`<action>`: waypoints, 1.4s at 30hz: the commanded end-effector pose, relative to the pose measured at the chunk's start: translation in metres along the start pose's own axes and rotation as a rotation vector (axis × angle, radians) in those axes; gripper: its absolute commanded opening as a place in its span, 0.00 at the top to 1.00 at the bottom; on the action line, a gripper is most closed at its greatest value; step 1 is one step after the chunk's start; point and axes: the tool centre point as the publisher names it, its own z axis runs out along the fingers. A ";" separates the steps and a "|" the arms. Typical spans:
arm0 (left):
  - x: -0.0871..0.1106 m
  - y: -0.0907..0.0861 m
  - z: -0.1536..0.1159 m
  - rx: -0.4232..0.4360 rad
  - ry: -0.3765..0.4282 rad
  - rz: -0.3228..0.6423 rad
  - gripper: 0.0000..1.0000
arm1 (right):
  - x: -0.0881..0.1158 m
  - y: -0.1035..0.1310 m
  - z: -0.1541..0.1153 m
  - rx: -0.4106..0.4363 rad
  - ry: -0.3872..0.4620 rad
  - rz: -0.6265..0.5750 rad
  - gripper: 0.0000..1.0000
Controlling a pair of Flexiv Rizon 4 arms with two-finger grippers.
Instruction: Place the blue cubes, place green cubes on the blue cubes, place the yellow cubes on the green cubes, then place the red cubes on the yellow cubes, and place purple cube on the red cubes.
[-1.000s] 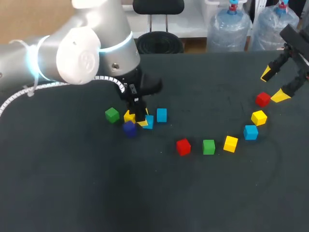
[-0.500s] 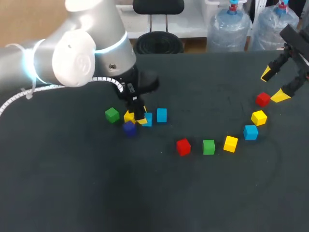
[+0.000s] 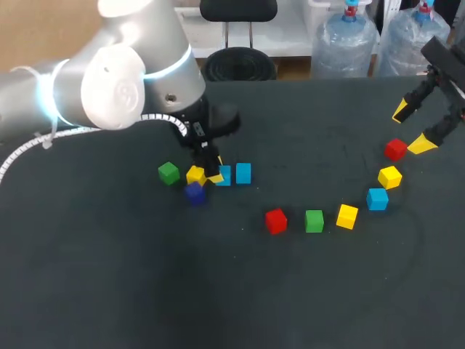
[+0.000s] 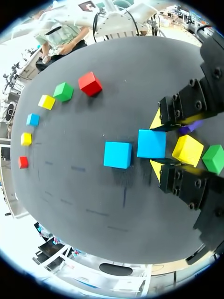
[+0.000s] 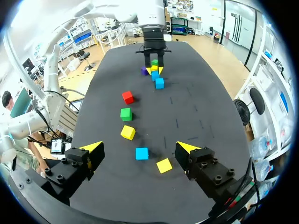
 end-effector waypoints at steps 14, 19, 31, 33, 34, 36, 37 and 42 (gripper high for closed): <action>0.001 0.012 0.005 0.012 0.014 -0.003 1.00 | 0.000 -0.001 0.000 -0.002 -0.001 -0.001 0.00; 0.002 0.013 0.005 0.011 0.011 -0.009 1.00 | 0.000 -0.001 0.000 -0.002 -0.001 -0.001 0.00; 0.002 0.011 0.006 0.016 0.011 -0.014 1.00 | 0.000 -0.001 0.000 -0.002 -0.001 -0.001 0.00; 0.003 0.010 0.005 0.018 0.012 -0.016 1.00 | 0.000 -0.001 0.000 -0.002 -0.001 -0.001 0.00; 0.003 0.010 0.005 0.018 0.012 -0.016 1.00 | 0.000 -0.001 0.000 -0.002 -0.001 -0.001 0.00; 0.004 0.009 0.006 0.020 0.011 -0.018 1.00 | 0.000 -0.001 0.000 -0.002 -0.001 -0.001 0.00; 0.004 0.008 0.006 0.021 0.011 -0.019 1.00 | 0.000 -0.001 0.000 -0.002 -0.001 -0.001 0.00; 0.003 0.007 0.007 0.024 0.009 -0.023 1.00 | 0.000 -0.001 0.000 -0.002 -0.001 -0.001 0.00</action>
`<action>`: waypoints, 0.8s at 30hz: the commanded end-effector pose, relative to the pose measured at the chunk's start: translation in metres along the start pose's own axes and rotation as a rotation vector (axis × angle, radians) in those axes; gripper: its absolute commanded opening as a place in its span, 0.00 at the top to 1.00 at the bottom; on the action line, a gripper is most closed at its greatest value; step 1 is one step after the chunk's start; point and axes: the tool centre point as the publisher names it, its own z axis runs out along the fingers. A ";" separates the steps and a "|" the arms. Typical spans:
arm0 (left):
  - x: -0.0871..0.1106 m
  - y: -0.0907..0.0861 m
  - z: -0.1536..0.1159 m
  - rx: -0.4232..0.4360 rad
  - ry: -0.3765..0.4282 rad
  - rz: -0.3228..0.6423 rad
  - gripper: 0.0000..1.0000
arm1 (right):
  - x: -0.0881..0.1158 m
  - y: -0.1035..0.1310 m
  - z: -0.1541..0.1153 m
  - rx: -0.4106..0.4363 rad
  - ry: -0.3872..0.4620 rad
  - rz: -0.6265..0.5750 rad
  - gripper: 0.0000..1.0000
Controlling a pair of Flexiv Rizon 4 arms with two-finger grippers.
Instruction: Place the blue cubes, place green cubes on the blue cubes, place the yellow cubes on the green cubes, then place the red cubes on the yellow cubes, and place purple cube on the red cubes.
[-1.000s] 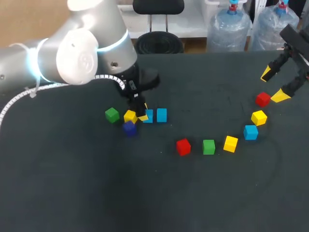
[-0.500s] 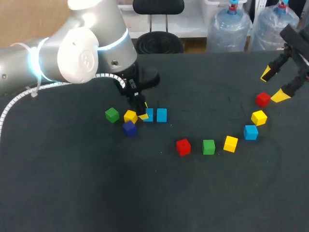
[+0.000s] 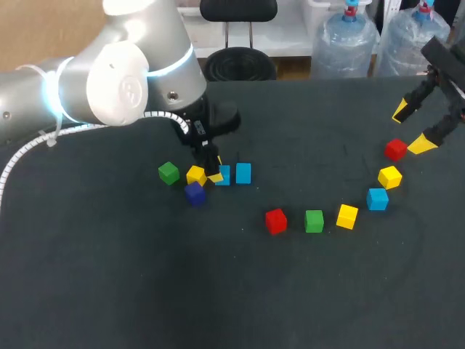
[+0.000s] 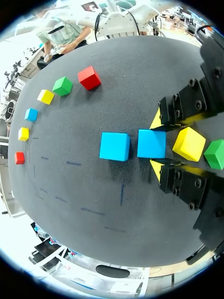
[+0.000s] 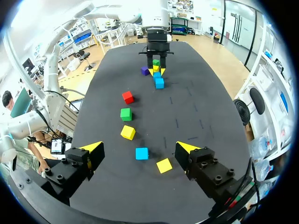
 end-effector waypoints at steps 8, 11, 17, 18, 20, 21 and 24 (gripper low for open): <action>-0.003 0.002 0.001 0.000 -0.003 0.001 1.00 | 0.000 -0.001 0.000 -0.002 -0.001 -0.001 0.00; -0.003 0.003 0.001 0.000 -0.002 0.001 1.00 | 0.000 -0.001 0.000 -0.002 -0.001 -0.001 0.00; -0.003 0.004 0.002 -0.001 0.001 -0.004 1.00 | 0.000 -0.001 0.000 -0.002 -0.001 -0.001 0.00; -0.003 0.004 0.002 -0.001 0.001 -0.004 1.00 | 0.000 -0.001 0.000 -0.002 -0.001 -0.001 0.00; -0.002 0.005 0.002 -0.001 0.001 -0.004 1.00 | 0.000 -0.001 0.000 -0.002 -0.001 -0.001 0.00; -0.002 0.005 0.002 0.000 0.002 -0.004 1.00 | 0.000 -0.001 0.000 -0.002 -0.001 -0.001 0.00; -0.002 0.005 0.002 0.001 0.002 -0.005 1.00 | 0.000 -0.001 0.000 -0.002 -0.001 -0.001 0.00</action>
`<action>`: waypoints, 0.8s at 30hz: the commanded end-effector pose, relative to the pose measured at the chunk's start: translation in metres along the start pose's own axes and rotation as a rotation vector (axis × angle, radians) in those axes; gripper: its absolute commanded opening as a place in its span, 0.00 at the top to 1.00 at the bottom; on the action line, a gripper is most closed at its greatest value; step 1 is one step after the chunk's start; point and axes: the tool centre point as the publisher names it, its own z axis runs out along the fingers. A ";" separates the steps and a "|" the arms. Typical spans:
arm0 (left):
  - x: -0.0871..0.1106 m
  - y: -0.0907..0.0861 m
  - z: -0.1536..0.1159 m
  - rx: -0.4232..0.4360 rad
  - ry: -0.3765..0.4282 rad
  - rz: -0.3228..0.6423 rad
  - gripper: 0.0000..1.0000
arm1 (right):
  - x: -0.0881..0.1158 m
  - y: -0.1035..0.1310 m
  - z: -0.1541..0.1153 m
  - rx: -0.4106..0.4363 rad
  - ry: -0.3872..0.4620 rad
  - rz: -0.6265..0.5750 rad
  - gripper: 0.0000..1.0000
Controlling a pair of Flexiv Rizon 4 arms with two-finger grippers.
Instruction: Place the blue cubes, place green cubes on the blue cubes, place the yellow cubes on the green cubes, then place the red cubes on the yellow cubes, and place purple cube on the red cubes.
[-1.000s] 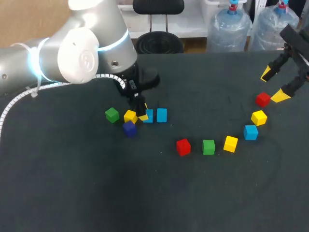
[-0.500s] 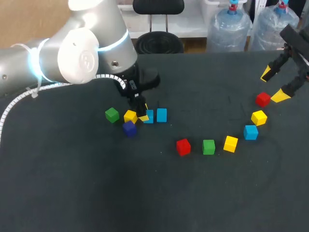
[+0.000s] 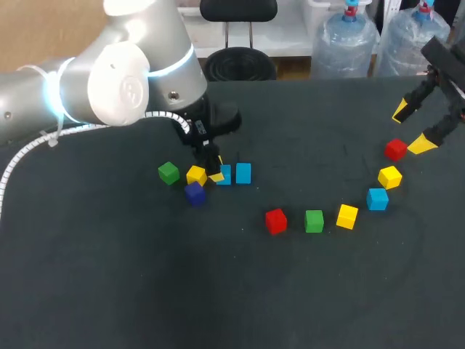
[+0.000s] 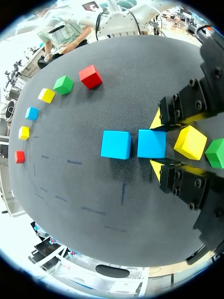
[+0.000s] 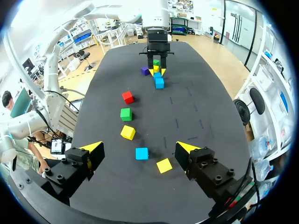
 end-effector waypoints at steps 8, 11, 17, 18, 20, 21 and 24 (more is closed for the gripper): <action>0.001 0.003 0.001 0.005 0.008 -0.006 1.00 | 0.000 -0.001 0.000 -0.002 -0.001 -0.001 0.00; 0.001 0.003 0.001 0.008 0.013 -0.008 0.69 | 0.000 -0.001 0.000 -0.002 -0.001 -0.001 0.00; 0.001 0.002 0.002 0.013 0.020 -0.017 0.00 | 0.000 -0.001 0.000 -0.002 -0.001 -0.001 0.00; 0.001 0.002 0.002 0.013 0.020 -0.018 0.00 | 0.000 -0.001 0.000 -0.002 -0.001 -0.001 0.00; 0.002 0.002 0.002 0.014 0.021 -0.020 0.00 | 0.000 -0.001 0.000 -0.002 -0.001 -0.001 0.00; 0.002 0.001 0.002 0.014 0.021 -0.021 0.00 | 0.000 -0.001 0.000 -0.002 -0.001 -0.001 0.00; 0.003 0.001 0.001 0.013 0.021 -0.024 0.00 | 0.000 -0.001 0.000 -0.002 -0.001 -0.001 0.00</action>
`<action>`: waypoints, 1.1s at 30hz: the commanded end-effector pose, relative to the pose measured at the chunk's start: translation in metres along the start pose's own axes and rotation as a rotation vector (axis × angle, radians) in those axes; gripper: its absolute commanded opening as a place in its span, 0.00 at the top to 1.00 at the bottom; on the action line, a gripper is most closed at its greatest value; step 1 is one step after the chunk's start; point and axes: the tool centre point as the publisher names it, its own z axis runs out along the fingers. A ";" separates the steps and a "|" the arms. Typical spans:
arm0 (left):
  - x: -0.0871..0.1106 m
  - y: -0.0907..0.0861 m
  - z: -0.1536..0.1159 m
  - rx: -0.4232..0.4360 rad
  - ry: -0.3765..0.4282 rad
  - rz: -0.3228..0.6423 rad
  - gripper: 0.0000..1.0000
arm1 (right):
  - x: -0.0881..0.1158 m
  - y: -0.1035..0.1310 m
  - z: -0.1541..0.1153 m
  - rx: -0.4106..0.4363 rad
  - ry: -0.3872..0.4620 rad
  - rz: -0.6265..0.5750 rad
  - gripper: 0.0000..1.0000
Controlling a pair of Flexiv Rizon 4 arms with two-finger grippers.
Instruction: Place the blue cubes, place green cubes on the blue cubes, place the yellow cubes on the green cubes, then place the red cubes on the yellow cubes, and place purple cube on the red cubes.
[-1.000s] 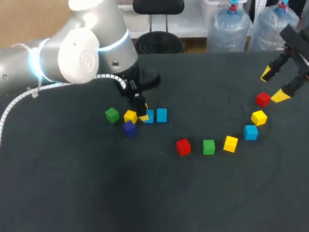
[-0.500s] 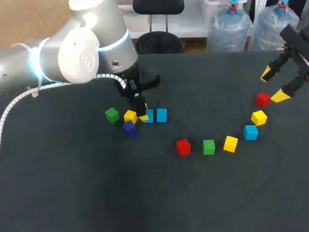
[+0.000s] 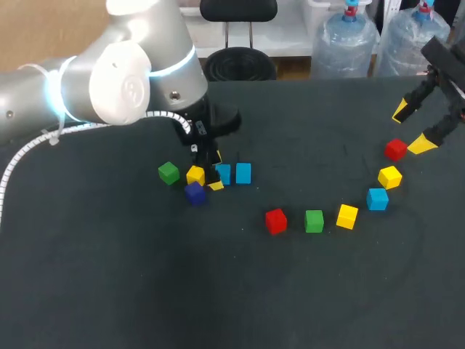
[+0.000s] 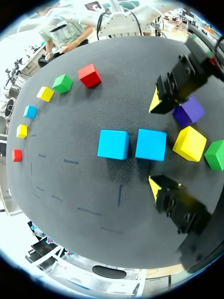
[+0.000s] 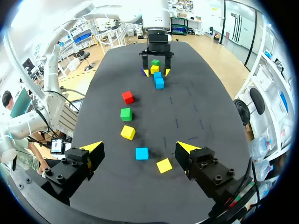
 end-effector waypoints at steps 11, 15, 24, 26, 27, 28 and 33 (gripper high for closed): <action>0.004 -0.006 -0.020 -0.006 -0.010 -0.004 0.00 | 0.000 -0.001 0.000 -0.002 -0.001 -0.001 0.00; 0.005 -0.017 -0.034 0.002 -0.022 0.033 0.00 | 0.000 -0.001 0.000 -0.002 -0.001 -0.001 0.00; 0.016 -0.051 -0.070 0.015 -0.057 0.116 0.00 | 0.000 -0.001 0.000 -0.002 -0.001 -0.001 0.00; 0.019 -0.058 -0.076 0.022 -0.066 0.128 0.00 | 0.000 -0.001 0.000 -0.002 -0.001 -0.001 0.00; 0.021 -0.063 -0.078 0.027 -0.070 0.135 0.00 | 0.000 -0.001 0.000 -0.002 -0.001 -0.001 0.00; 0.023 -0.067 -0.080 0.031 -0.080 0.150 0.00 | 0.000 -0.001 0.000 -0.002 -0.001 -0.001 0.00; 0.030 -0.088 -0.088 0.047 -0.059 0.217 0.00 | 0.000 -0.001 0.000 -0.002 -0.001 -0.001 0.00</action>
